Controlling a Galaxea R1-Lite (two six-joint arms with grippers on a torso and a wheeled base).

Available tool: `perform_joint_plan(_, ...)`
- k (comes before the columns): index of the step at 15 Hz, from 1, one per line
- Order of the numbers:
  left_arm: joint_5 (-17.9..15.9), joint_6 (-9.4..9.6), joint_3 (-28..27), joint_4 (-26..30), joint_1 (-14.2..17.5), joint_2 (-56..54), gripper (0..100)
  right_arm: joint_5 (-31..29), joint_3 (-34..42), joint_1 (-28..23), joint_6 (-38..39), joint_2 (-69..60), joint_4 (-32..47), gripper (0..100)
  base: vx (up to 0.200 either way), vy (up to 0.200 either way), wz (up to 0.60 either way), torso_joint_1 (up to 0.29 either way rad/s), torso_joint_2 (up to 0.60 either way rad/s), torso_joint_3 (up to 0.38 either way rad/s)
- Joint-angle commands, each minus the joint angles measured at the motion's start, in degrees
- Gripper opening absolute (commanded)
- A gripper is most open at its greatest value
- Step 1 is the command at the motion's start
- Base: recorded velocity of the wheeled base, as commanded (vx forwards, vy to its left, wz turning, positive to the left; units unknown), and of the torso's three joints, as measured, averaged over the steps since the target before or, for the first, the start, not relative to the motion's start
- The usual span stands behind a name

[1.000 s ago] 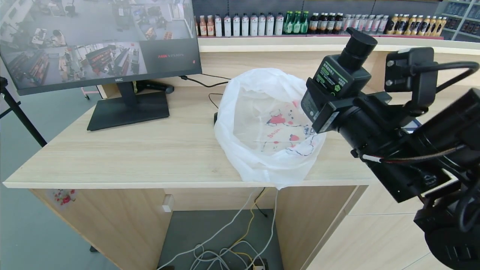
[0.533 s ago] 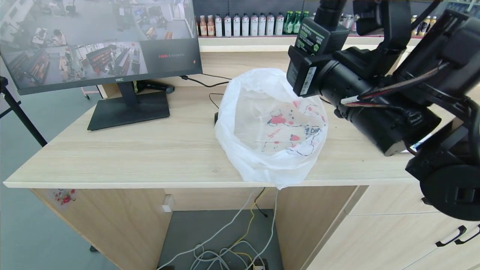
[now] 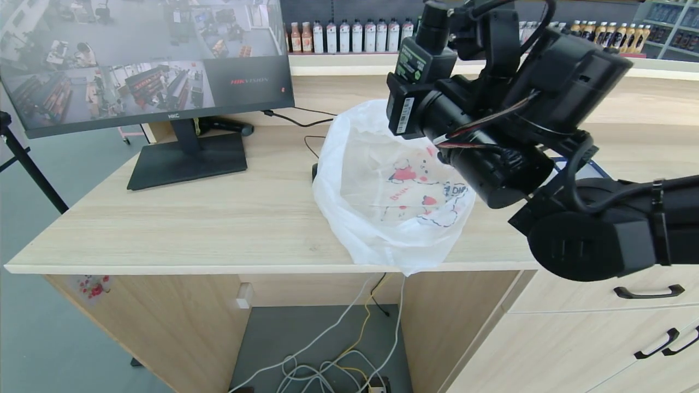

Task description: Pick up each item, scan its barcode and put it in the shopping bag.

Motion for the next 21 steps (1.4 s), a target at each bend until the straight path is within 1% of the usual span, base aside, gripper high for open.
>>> perform_joint_plan(1, 0.00, 0.02, 0.00, 0.00, -0.04, -0.02, 100, 0.01, -1.74, -0.14, 0.10, 4.21, -0.07, 0, 0.000, 0.000, 0.00, 0.000, 0.00, 0.000)
perform_joint_plan(4, 0.00, 0.02, 0.00, 0.00, -0.04, -0.02, 100, -0.69, -2.79, -0.05, 0.45, 6.15, 0.63, 0, 0.000, 0.000, 0.00, 0.000, 0.00, 0.000)
perform_joint_plan(5, 0.00, 0.02, 0.00, 0.00, 0.05, -0.02, 100, -2.10, -3.85, 0.56, 0.54, 7.03, 1.95, 0, 0.000, 0.000, 0.00, 0.000, 0.00, 0.000)
perform_joint_plan(7, 0.00, 0.02, 0.00, 0.00, -0.04, -0.02, 100, -4.65, -4.38, 0.65, 0.54, 7.47, 2.13, 0, 0.000, 0.000, 0.00, 0.000, 0.00, 0.000)
perform_joint_plan(10, 0.00, 0.02, 0.00, 0.00, 0.05, -0.02, 100, -5.44, -4.20, 0.65, 0.62, 8.34, 2.13, 0, 0.000, 0.000, 0.00, 0.000, 0.00, 0.000)
perform_joint_plan(11, 0.00, 0.02, 0.00, 0.00, 0.05, -0.02, 100, -9.13, -4.20, 0.65, 0.89, 9.31, 1.95, 0, 0.000, 0.000, 0.00, 0.000, 0.00, 0.000)
perform_joint_plan(12, 0.00, 0.02, 0.00, 0.00, -0.04, -0.02, 100, -9.83, -4.29, 0.65, 2.03, 10.01, 1.78, 0, 0.000, 0.000, 0.00, 0.000, 0.00, 0.000)
perform_joint_plan(15, 0.00, 0.02, 0.00, 0.00, -0.04, -0.02, 100, -10.18, -3.32, 0.65, 3.17, 10.37, 1.25, 0, 0.000, 0.000, 0.00, 0.000, 0.00, 0.000)
perform_joint_plan(21, 0.00, 0.02, 0.00, 0.00, 0.05, -0.02, 100, -10.18, -3.58, 0.65, 3.17, 14.32, -2.62, 0, 0.000, 0.000, 0.00, 0.000, 0.00, 0.000)
